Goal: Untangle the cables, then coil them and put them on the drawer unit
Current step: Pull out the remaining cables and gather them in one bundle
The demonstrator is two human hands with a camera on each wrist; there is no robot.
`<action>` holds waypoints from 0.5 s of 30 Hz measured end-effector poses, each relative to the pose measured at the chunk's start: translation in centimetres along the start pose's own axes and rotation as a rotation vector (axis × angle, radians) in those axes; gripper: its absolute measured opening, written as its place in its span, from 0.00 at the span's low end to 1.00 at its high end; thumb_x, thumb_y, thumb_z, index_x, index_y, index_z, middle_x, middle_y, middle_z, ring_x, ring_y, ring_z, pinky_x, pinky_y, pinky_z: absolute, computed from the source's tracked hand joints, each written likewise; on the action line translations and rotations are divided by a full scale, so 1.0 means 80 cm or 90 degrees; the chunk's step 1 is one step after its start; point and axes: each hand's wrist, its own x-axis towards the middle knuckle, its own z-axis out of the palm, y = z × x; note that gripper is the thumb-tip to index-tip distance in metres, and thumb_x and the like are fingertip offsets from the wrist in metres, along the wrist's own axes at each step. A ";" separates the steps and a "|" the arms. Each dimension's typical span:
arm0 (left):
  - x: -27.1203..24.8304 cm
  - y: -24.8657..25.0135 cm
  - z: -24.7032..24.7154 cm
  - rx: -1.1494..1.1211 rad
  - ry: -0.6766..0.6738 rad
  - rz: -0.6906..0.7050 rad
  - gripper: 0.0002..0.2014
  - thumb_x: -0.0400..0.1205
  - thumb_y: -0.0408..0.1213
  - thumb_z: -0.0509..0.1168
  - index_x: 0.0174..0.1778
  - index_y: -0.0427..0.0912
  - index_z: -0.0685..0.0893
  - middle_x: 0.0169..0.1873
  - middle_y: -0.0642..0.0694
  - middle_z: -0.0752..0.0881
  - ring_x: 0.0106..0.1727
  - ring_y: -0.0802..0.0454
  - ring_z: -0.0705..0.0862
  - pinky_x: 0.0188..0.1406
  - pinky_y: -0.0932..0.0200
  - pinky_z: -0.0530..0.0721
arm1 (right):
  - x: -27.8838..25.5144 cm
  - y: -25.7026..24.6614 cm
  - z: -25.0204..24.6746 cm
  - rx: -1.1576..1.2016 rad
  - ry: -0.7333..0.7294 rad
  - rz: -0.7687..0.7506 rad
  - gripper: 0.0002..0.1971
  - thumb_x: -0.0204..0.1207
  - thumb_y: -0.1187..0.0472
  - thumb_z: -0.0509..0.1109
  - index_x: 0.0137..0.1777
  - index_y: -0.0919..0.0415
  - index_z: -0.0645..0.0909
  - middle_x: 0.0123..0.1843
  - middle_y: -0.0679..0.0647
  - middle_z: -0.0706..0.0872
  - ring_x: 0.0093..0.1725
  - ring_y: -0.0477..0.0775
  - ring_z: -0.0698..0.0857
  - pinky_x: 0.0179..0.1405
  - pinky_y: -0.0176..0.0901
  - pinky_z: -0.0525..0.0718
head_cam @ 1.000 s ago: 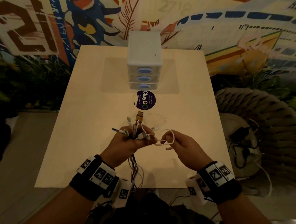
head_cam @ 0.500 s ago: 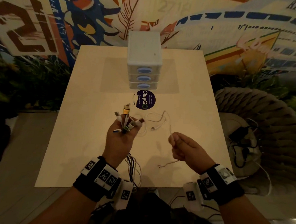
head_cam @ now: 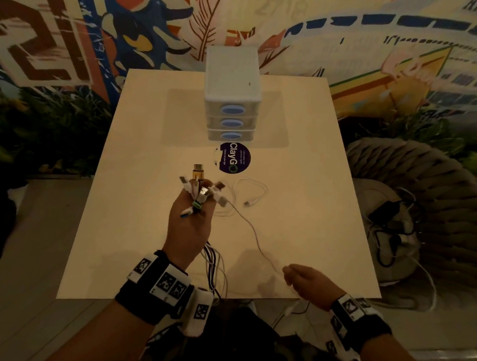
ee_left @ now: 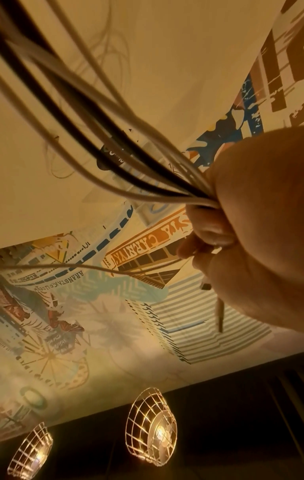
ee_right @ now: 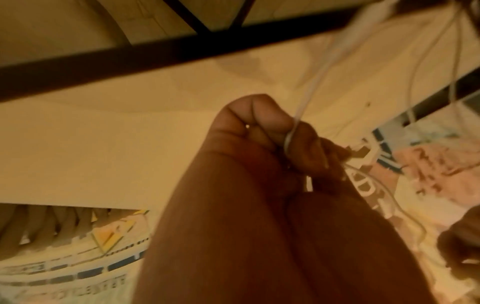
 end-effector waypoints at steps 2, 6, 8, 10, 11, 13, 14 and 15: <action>0.006 -0.003 -0.005 -0.011 0.035 -0.023 0.09 0.89 0.44 0.64 0.44 0.51 0.87 0.37 0.56 0.89 0.37 0.63 0.84 0.42 0.63 0.81 | -0.004 0.002 0.016 -0.096 0.000 -0.015 0.26 0.82 0.31 0.55 0.37 0.51 0.74 0.33 0.47 0.75 0.32 0.44 0.75 0.36 0.37 0.74; 0.017 -0.001 -0.014 -0.059 0.094 -0.148 0.23 0.92 0.52 0.56 0.31 0.49 0.73 0.23 0.52 0.76 0.20 0.59 0.62 0.18 0.65 0.59 | -0.011 0.019 0.041 -0.105 -0.014 0.002 0.34 0.74 0.20 0.49 0.42 0.48 0.82 0.39 0.48 0.84 0.41 0.44 0.82 0.43 0.39 0.77; 0.018 0.001 -0.017 -0.108 0.088 -0.179 0.24 0.92 0.52 0.56 0.29 0.49 0.71 0.20 0.51 0.69 0.19 0.57 0.59 0.17 0.63 0.56 | -0.016 0.025 0.048 -0.098 -0.024 0.045 0.37 0.80 0.27 0.50 0.64 0.54 0.88 0.61 0.51 0.90 0.61 0.50 0.86 0.61 0.41 0.79; 0.017 0.000 -0.019 -0.101 0.064 -0.181 0.25 0.92 0.51 0.55 0.28 0.47 0.72 0.20 0.50 0.70 0.20 0.56 0.63 0.18 0.62 0.59 | -0.020 0.025 0.055 -0.106 -0.063 0.071 0.46 0.75 0.22 0.44 0.73 0.55 0.83 0.69 0.49 0.85 0.67 0.50 0.83 0.66 0.38 0.77; 0.016 0.000 -0.018 -0.077 0.054 -0.173 0.26 0.93 0.51 0.55 0.28 0.46 0.72 0.20 0.49 0.73 0.21 0.55 0.66 0.20 0.61 0.64 | -0.022 0.023 0.058 -0.125 -0.079 0.073 0.42 0.79 0.25 0.44 0.74 0.54 0.82 0.69 0.47 0.85 0.66 0.48 0.83 0.64 0.35 0.76; 0.016 0.002 -0.014 -0.026 0.034 -0.154 0.27 0.93 0.49 0.53 0.27 0.43 0.72 0.22 0.46 0.81 0.27 0.52 0.77 0.33 0.56 0.77 | -0.025 0.016 0.065 -0.172 -0.109 0.055 0.25 0.91 0.41 0.47 0.69 0.49 0.82 0.58 0.42 0.86 0.54 0.42 0.84 0.50 0.29 0.76; 0.016 0.003 -0.012 -0.015 0.023 -0.156 0.28 0.93 0.49 0.54 0.25 0.44 0.73 0.24 0.44 0.84 0.31 0.51 0.82 0.42 0.53 0.81 | -0.023 0.016 0.070 -0.185 -0.117 0.050 0.19 0.92 0.45 0.48 0.60 0.44 0.82 0.48 0.39 0.85 0.47 0.41 0.83 0.42 0.27 0.75; 0.015 0.005 -0.010 -0.027 0.011 -0.175 0.29 0.93 0.49 0.55 0.23 0.46 0.75 0.24 0.44 0.84 0.33 0.49 0.84 0.46 0.51 0.84 | -0.020 0.017 0.076 -0.204 -0.117 0.050 0.17 0.92 0.46 0.49 0.50 0.40 0.78 0.41 0.39 0.82 0.42 0.42 0.82 0.39 0.28 0.73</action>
